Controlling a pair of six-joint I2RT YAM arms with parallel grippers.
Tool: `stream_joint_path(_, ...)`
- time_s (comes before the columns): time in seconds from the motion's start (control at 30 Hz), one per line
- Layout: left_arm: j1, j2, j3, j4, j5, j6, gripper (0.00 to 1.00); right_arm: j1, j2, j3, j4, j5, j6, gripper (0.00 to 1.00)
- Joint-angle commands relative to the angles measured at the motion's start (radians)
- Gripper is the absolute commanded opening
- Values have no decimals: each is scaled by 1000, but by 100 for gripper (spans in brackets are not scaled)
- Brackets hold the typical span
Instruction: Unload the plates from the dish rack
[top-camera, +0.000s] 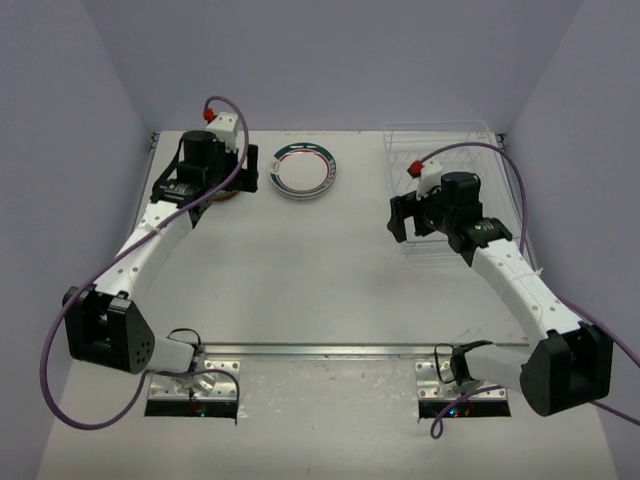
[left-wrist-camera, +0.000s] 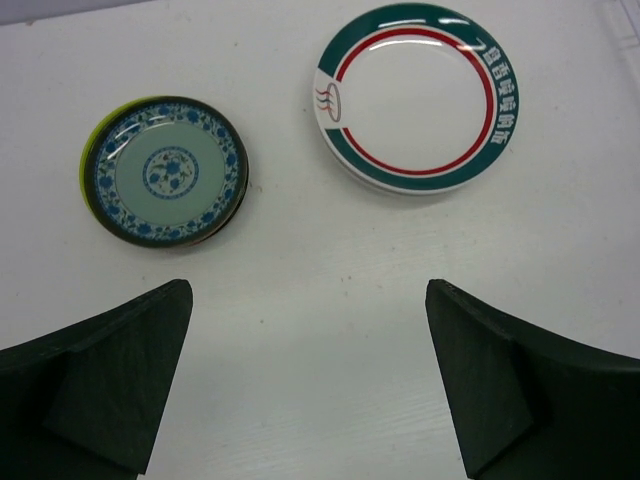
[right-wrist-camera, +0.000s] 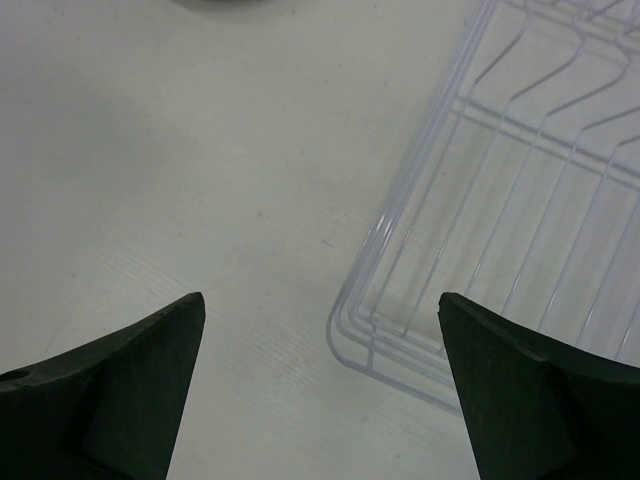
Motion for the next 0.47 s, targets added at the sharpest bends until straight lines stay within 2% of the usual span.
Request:
stream_joint_path(0.0, -2, -134, -134, 57, -10, 71, 100, -9, -78, -101, 104, 118, 1, 99)
stream_joint_path(0.2, -2, -255, -291, 113, -22, 91, 100, -15, -54, -67, 93, 199, -14, 99)
stream_joint_path(0.3, -2, -274, -293, 114, -47, 105, 100, -15, -22, -12, 62, 246, -22, 99)
stream_joint_path(0.43, -2, -271, -287, 113, -94, 74, 100, -16, -26, -18, 60, 260, 2, 99)
